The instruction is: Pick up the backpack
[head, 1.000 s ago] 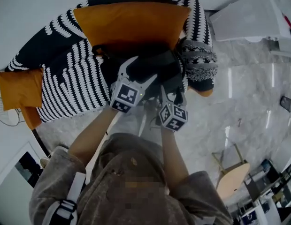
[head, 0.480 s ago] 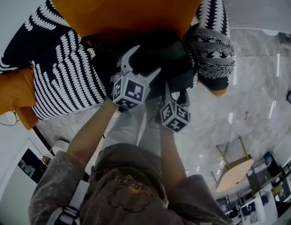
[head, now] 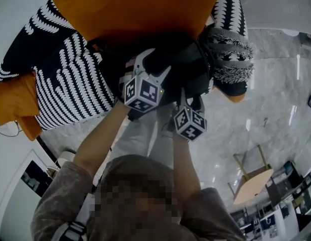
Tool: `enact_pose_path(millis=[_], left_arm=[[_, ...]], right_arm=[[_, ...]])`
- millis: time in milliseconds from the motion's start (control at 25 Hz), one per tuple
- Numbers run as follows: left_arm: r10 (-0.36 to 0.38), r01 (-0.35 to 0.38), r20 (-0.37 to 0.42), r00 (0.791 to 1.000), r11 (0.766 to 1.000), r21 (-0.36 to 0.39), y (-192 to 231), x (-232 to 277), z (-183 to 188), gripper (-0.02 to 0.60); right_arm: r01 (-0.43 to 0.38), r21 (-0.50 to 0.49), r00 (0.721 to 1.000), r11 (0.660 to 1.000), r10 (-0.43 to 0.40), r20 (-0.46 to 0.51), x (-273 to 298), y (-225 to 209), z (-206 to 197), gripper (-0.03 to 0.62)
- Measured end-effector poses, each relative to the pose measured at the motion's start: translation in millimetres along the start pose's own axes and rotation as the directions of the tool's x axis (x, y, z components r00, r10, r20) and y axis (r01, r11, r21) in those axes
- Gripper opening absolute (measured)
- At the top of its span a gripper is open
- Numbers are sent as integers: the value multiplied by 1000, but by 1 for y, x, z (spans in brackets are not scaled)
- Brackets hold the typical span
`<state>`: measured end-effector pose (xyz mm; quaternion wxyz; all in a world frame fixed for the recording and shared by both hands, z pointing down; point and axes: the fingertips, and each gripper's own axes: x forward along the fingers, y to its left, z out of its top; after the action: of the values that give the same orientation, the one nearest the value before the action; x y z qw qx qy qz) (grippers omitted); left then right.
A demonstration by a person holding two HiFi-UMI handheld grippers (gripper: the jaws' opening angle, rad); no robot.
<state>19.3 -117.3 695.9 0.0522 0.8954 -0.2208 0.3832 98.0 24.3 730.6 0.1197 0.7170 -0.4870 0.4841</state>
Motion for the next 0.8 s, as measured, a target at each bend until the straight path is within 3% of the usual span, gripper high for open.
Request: enact_pose_path(millis=[80,120,200,320,440,600,800], left_arm=[[-28,29,-35,999,999,31,-2,-2,-5,216],[-45,47,-46,998,998,48,-5,-4,-6,170],[-97,101,-59,993,992,69,-16,-9,-7,78],[-168,170,-56,984,985,21,-31,-15,-4,57],[-195,193,-32,980,980,-50,-33,-22,6,53],[-196,197,20,980,974,-112,-29,-37,30,51],[-164,178,111,980,974,-137,-22,-70,77,48]], right_arm=[[11,11,1000,1000,-11,18,-4,0,3,194],[7,21,1000,1000,-8,28,-5,1,6,120],[-19,50,999,999,17,45,-7,3,9,74],[-43,76,997,996,38,65,-11,2,14,40],[-64,67,995,996,59,83,-22,6,19,34],[-109,16,985,994,106,134,-41,19,43,32],[-212,-10,957,977,209,201,-71,35,76,31]])
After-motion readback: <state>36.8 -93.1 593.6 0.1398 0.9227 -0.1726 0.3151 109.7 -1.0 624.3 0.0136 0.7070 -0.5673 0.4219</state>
